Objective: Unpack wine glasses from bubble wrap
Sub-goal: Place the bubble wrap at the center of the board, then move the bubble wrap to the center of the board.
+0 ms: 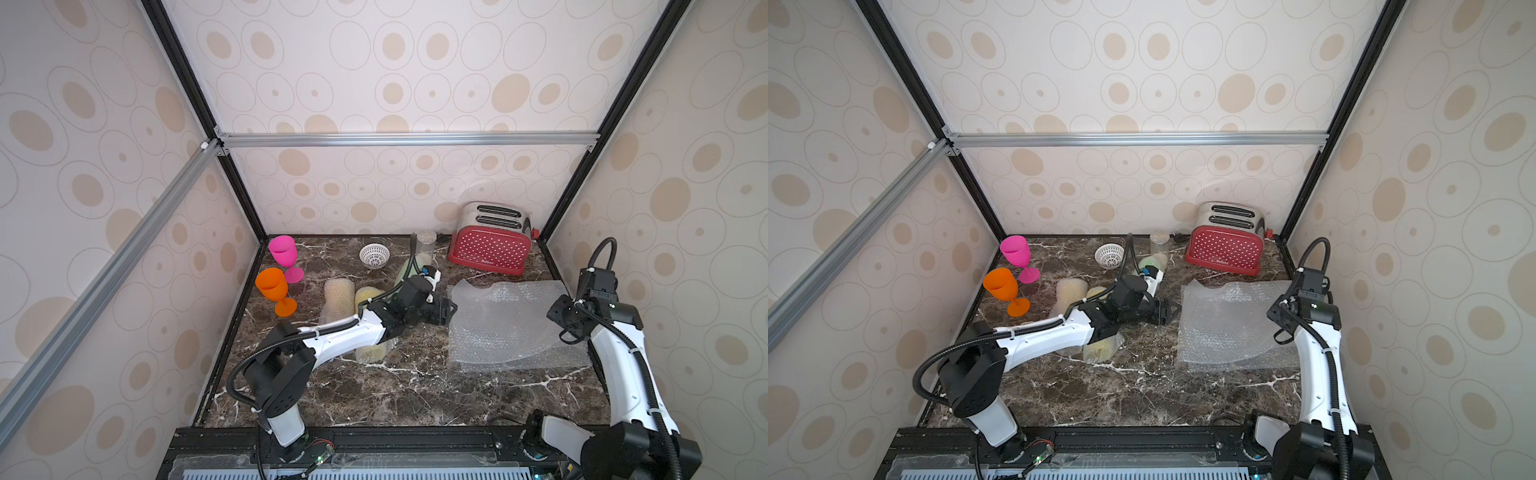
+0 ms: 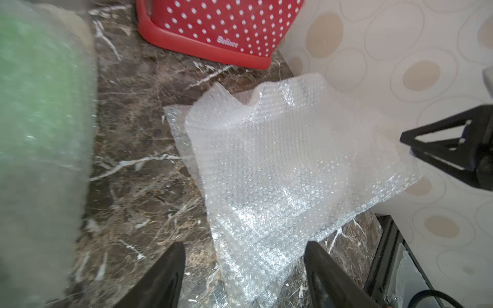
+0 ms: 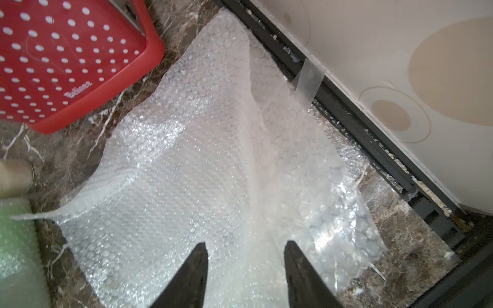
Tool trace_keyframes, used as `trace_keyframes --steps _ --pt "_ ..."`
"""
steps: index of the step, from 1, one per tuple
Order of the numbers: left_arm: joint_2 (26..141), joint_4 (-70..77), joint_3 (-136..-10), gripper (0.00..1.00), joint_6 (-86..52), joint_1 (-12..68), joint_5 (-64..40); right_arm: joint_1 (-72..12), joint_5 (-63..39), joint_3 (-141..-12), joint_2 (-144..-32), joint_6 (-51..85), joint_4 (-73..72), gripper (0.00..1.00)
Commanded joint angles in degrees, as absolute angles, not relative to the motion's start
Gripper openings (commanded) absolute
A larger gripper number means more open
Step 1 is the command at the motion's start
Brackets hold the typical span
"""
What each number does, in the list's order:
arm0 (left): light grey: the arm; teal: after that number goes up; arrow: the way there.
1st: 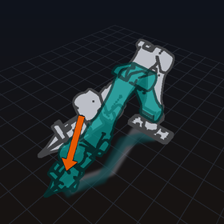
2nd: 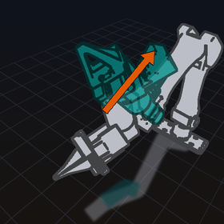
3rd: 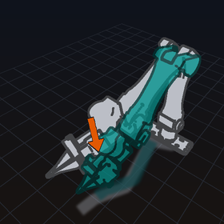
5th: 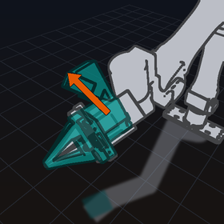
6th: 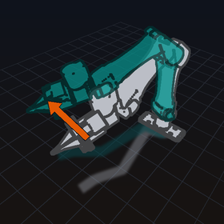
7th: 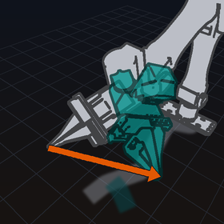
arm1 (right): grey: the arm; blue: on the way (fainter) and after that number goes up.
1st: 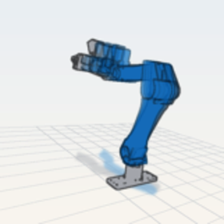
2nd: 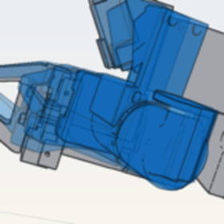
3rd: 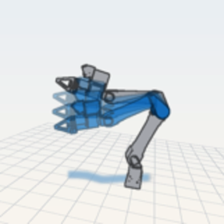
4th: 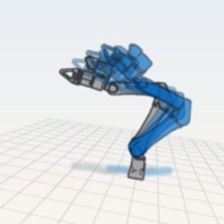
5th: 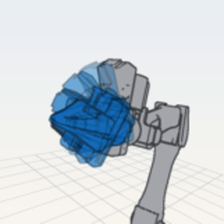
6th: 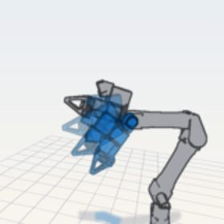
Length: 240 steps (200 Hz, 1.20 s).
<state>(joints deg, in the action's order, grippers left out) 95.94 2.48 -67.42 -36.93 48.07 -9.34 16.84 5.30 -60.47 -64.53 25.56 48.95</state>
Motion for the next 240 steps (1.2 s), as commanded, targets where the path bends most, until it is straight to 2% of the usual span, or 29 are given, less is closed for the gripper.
trace_keyframes --steps 1,25,58,78,124,176,201,240 --pt "92.4 -3.7 -66.5 0.73 -33.7 45.8 -9.7 16.7 5.9 -62.3 -63.0 23.9 53.0 0.55" --pt "90.5 -5.5 -66.4 0.74 -32.7 43.5 -10.0 16.9 9.6 -63.7 -62.0 21.9 54.7 0.64" --pt "89.8 -6.4 -66.4 0.74 -32.2 41.1 -10.4 20.1 12.6 -67.6 -63.2 19.5 58.7 0.71" --pt "90.1 -6.4 -66.5 0.73 -32.0 40.7 -10.9 23.7 6.5 -66.9 -62.2 19.0 57.3 0.71" --pt "90.6 -6.5 -65.9 0.73 -32.2 40.0 -11.6 23.9 -12.0 -66.7 -63.2 18.4 55.6 0.7" --pt "90.4 -5.8 -64.5 0.73 -32.9 38.8 -12.3 23.7 -27.2 -67.2 -64.1 19.8 53.9 0.66" --pt "90.5 -6.0 -64.4 0.73 -33.0 36.6 -13.8 19.0 -29.1 -65.2 -64.3 22.6 50.8 0.65" --pt "90.3 -6.8 -64.3 0.73 -31.9 32.6 -15.2 3.3 -28.6 -58.5 -67.1 33.6 36.0 0.65"
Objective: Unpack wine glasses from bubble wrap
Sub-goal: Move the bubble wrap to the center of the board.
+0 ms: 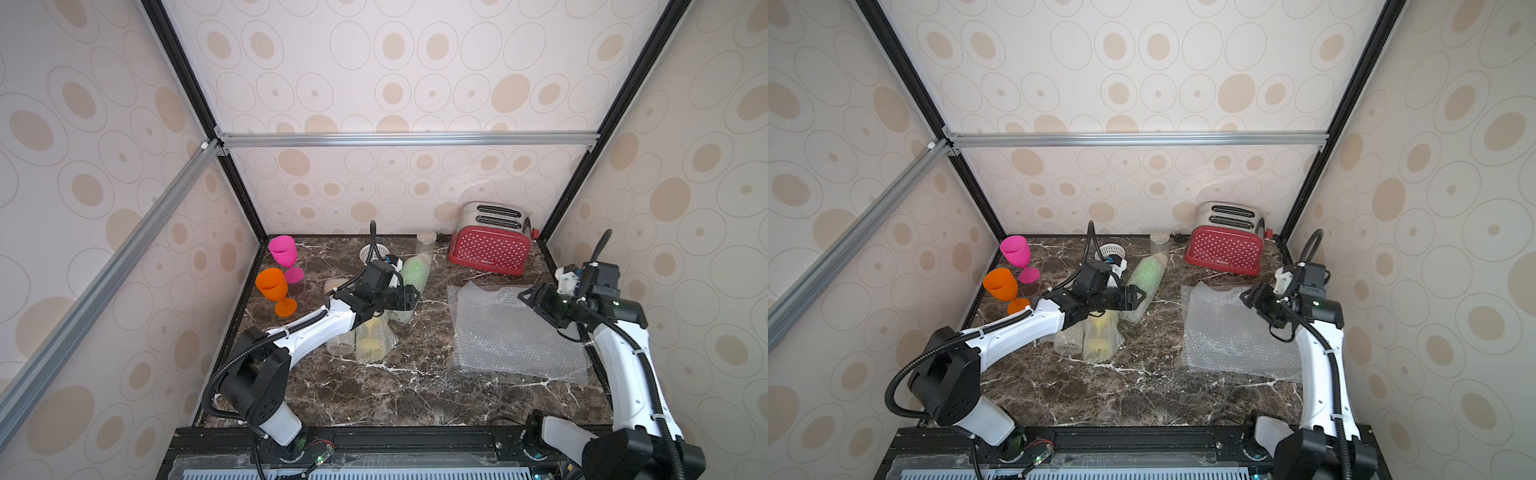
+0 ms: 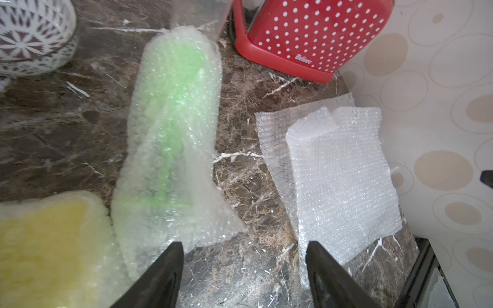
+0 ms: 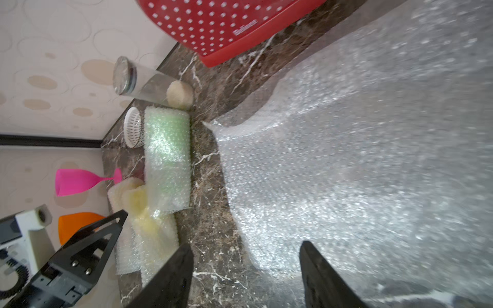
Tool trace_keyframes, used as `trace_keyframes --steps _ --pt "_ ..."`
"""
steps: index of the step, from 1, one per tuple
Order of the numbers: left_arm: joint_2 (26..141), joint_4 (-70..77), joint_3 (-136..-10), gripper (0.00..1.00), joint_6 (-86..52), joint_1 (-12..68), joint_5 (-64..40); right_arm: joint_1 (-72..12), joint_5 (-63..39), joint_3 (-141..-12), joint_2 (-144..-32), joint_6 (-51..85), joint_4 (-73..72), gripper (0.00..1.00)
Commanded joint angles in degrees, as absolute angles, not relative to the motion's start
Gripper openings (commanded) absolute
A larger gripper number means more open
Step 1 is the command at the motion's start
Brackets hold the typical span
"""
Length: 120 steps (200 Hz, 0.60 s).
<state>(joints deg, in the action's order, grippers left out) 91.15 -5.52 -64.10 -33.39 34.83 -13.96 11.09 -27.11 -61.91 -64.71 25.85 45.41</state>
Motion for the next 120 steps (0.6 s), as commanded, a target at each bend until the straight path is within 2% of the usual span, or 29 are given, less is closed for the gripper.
trace_keyframes --steps 1,21,58,89,120 --pt "90.2 -6.8 -64.3 0.73 -31.9 32.5 -15.3 2.8 -28.4 -58.4 -67.3 33.8 35.6 0.65" --pt "89.9 -7.3 -63.8 0.73 -31.3 30.4 -16.0 -6.5 -23.5 -58.8 -72.4 36.6 30.1 0.65" --pt "88.3 -7.8 -62.4 0.73 -30.9 26.8 -17.3 -18.7 -17.6 -63.7 -84.6 39.8 22.3 0.65" --pt "87.2 -8.0 -60.9 0.73 -31.2 24.5 -18.9 -25.9 -14.4 -73.1 -96.0 38.7 21.9 0.63" --pt "85.1 -7.6 -58.7 0.73 -31.8 22.8 -20.0 -29.5 -13.0 -81.7 -105.2 38.2 23.0 0.61"
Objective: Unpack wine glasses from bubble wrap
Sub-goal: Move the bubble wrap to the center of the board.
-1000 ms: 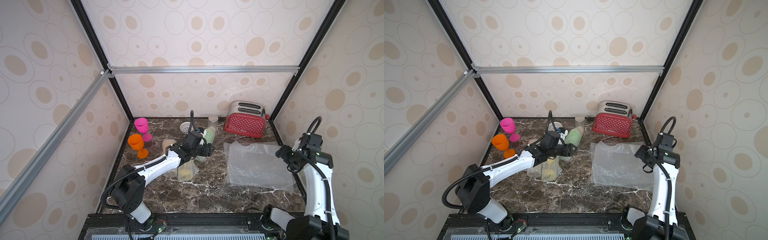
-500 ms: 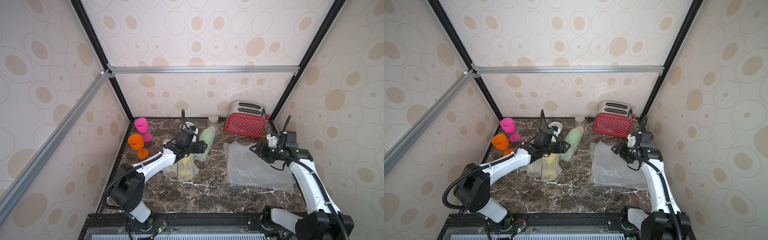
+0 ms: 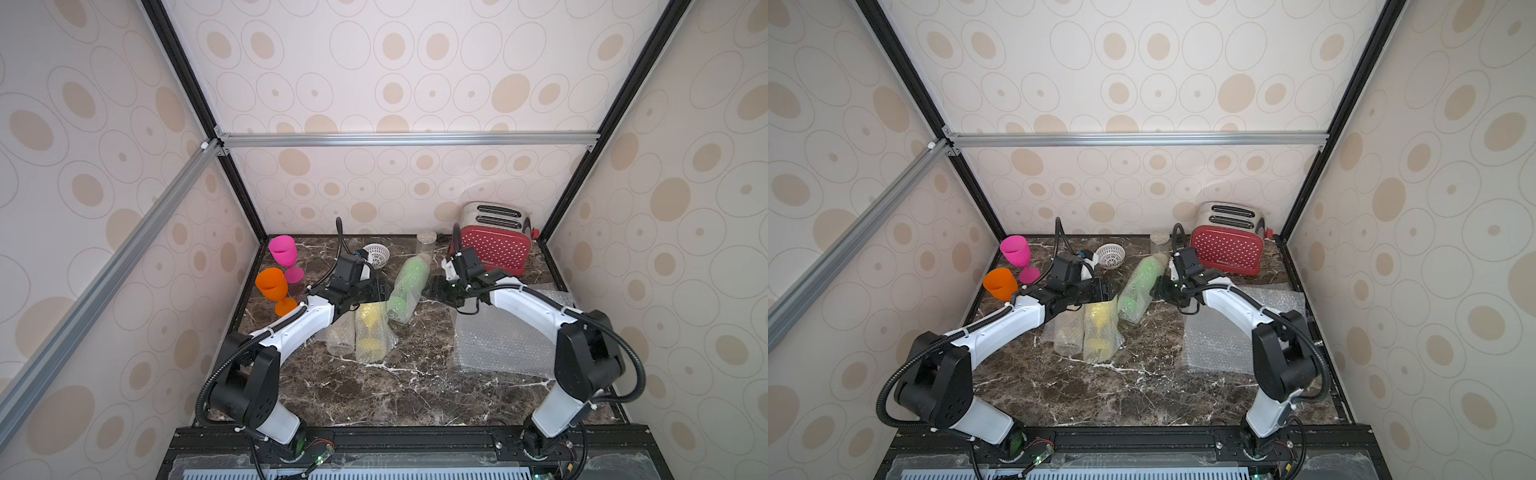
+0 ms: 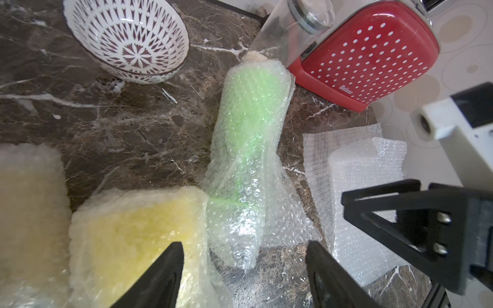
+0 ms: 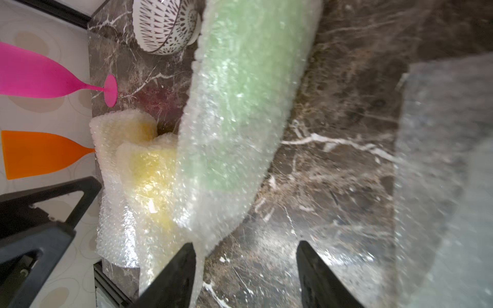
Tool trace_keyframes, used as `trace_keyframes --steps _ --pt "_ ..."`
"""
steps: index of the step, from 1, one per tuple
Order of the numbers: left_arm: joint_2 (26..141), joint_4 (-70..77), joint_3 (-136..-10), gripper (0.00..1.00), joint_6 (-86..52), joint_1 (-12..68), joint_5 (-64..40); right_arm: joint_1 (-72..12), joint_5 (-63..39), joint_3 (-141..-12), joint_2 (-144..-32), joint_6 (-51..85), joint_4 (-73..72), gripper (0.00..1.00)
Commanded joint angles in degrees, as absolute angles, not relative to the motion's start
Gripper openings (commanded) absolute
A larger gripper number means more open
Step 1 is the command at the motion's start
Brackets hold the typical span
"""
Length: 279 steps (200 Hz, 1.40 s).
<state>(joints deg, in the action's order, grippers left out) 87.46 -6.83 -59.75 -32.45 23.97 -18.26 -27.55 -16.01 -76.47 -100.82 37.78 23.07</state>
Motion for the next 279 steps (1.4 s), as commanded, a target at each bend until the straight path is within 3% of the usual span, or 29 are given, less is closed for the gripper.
trace_keyframes --steps 1,58,112,235,279 --pt "85.0 -7.6 -58.6 0.73 -31.8 22.8 -20.0 -29.5 -12.9 -82.0 -105.5 38.2 23.1 0.61" --pt "82.2 -6.8 -55.5 0.73 -32.6 20.9 -21.1 -32.8 -9.3 -94.5 -115.9 35.2 31.9 0.42" --pt "82.1 -4.8 -54.1 0.73 -33.8 20.7 -23.0 -33.0 -6.3 -93.4 -113.8 30.9 35.2 0.01" --pt "82.2 -2.3 -54.1 0.73 -35.2 20.9 -30.7 -32.6 -13.1 -87.5 -103.1 14.3 46.1 0.0" --pt "81.6 0.4 -50.1 0.73 -37.8 25.0 -32.8 -32.6 -18.8 -81.6 -99.0 12.6 46.1 0.0"
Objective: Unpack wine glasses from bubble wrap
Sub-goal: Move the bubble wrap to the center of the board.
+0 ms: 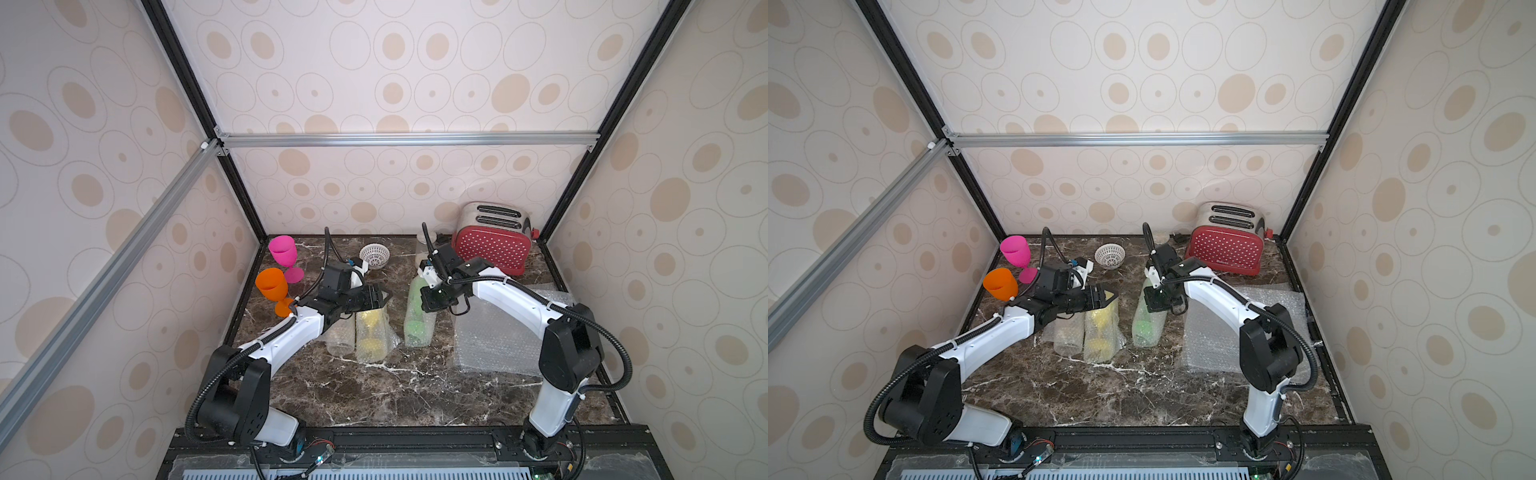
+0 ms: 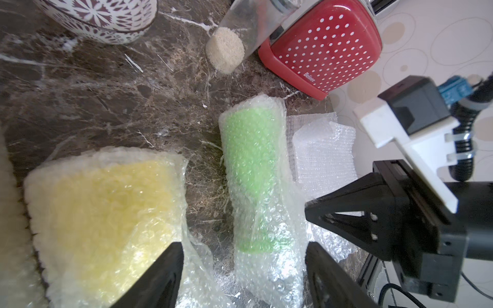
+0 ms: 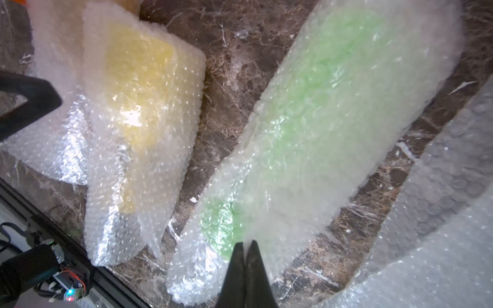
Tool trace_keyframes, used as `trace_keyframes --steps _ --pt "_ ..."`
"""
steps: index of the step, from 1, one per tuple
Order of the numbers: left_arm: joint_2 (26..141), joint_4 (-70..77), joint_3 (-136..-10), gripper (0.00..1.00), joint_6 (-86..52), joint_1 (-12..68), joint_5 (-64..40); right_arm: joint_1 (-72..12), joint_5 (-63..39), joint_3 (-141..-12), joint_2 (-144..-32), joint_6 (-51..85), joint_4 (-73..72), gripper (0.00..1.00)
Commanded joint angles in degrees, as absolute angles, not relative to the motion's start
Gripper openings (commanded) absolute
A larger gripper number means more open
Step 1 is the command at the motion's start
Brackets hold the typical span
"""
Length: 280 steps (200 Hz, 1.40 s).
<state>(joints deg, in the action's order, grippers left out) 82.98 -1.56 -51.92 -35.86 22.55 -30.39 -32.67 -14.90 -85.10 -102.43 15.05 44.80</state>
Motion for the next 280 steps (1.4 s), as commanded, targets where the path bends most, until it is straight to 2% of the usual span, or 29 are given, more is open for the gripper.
trace_keyframes --steps 1,118,237,261,280 --pt "81.6 0.4 -50.1 0.73 -37.8 25.1 -32.7 -32.6 -18.9 -81.3 -98.9 12.7 46.0 0.0" --pt "88.7 8.2 -48.2 0.73 -43.7 36.5 -33.3 -32.2 -13.5 -68.0 -90.8 14.2 42.6 0.02" --pt "98.5 12.8 -52.2 0.74 -46.6 39.5 -34.9 -30.8 -13.3 -62.8 -87.0 14.6 39.5 0.02" --pt "100.1 14.5 -52.5 0.71 -47.6 39.8 -35.5 -30.8 -13.5 -62.3 -86.9 14.5 39.1 0.03" --pt "101.0 14.4 -53.0 0.6 -47.5 40.0 -35.2 -30.8 -13.8 -61.8 -87.0 14.7 38.7 0.03"
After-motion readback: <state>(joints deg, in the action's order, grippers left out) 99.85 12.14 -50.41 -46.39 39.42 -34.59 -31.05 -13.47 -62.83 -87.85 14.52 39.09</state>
